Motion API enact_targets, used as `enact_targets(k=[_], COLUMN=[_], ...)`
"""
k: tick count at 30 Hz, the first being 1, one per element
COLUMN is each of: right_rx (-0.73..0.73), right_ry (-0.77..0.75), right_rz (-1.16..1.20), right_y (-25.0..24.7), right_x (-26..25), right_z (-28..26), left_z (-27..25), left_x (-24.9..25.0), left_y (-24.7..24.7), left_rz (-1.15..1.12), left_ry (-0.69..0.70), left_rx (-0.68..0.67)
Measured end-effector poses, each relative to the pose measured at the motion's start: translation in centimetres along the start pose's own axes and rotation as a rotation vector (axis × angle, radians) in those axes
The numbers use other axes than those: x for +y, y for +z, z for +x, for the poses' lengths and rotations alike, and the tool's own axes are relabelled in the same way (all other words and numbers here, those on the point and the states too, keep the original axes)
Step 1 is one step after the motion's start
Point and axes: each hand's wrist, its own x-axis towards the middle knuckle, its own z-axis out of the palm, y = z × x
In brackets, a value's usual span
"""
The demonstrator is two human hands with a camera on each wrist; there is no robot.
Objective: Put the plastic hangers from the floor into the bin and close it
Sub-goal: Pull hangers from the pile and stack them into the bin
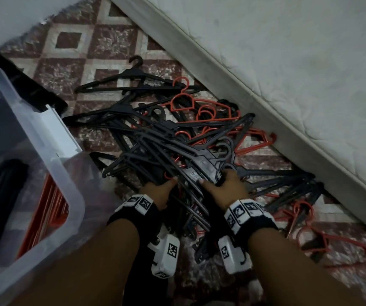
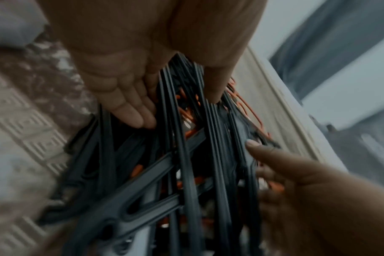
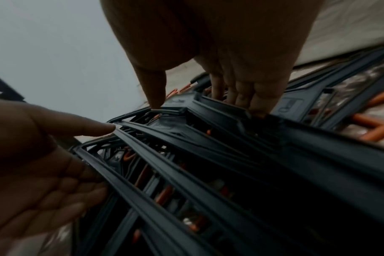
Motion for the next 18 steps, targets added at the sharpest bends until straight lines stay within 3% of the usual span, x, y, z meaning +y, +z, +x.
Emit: enact_targets(k=[3,8,12,15,18], right_rx=[-0.039,-0.021,-0.116,-0.183,-0.207], right_ry=[0.108,0.219,0.150,0.096,0.049], right_rz=[0.092,0.352,0.293,0.309,0.388], right_y=[0.5,0.3,0.0,-0.5,-1.6], right_x=[-0.9,-1.2,-0.9,0.3,1.4], right_z=[0.2,0.7,0.3,0.0,-0.7], left_z=[0.1,0.3,0.2,-0.6,-2.0], left_x=[0.1,-0.3,-0.3,-0.4,0.0], left_y=[0.2,-0.1,0.2,0.5,1.0], left_rz=[-0.184,-0.212,-0.199,0.002,-0.112], left_ry=[-0.043,-0.016,-0.005,0.121,0.166], left_rx=[0.047,0.068,-0.021,-0.046,-0.224])
